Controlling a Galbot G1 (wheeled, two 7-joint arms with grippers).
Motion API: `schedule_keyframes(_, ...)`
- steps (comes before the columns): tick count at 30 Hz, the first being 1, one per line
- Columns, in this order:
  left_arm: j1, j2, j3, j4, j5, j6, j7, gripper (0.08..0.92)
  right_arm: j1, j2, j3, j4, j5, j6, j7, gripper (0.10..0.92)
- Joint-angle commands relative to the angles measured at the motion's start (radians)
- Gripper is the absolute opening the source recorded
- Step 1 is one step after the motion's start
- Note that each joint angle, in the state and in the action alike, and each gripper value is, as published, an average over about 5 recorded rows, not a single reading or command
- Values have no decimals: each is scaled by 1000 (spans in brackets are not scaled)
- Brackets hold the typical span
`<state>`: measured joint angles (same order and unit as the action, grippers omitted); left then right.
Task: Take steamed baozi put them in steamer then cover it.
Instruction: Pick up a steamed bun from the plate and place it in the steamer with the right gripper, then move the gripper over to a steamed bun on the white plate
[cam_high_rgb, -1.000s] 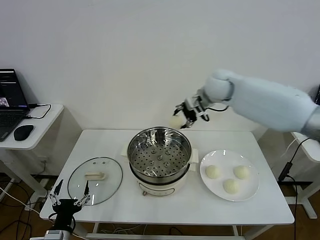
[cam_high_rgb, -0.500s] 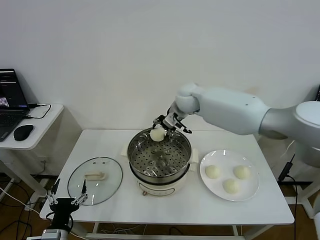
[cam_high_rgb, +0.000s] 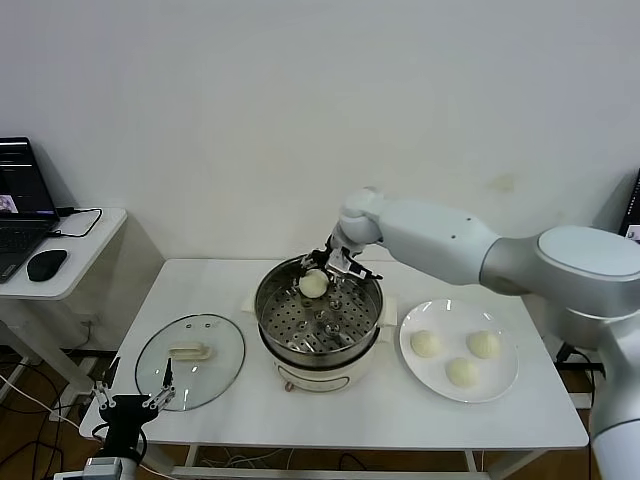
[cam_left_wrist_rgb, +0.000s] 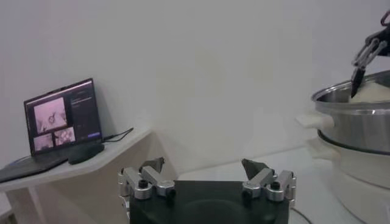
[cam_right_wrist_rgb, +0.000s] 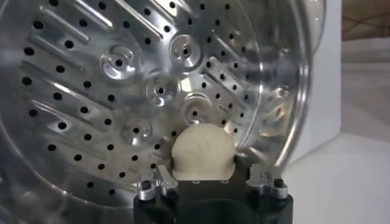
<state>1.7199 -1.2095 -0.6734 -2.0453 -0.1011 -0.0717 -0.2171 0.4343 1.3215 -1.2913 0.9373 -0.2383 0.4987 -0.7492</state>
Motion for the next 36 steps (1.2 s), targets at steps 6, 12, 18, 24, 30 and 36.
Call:
schedule_keyframes(6, 12, -2, -13, -20, -5, 2, 1, 823, 195, -129, -47, 227, 340, -290, -136, 822)
schedule_keyframes(12, 19, 6, -19, -33, -8, 4, 1, 823, 323, -365, -62, 515, 550, -711, -232, 823)
schedule_keyframes(18, 23, 16, -15, -45, -7, 4, 1, 823, 341, -589, -60, 704, 596, -888, -235, 823)
schedule_keyframes(24, 26, 19, -13, -50, -5, 3, 1, 823, 254, -823, -47, 773, 489, -897, -234, 823)
schedule_keyframes(30, 32, 21, -10, -49, 0, 3, 1, 823, 100, -901, -10, 749, 390, -840, -233, 823)
schedule_keyframes(36, 31, 16, -18, -50, 0, 5, 1, 823, -53, -874, 74, 680, 343, -817, -230, 823)
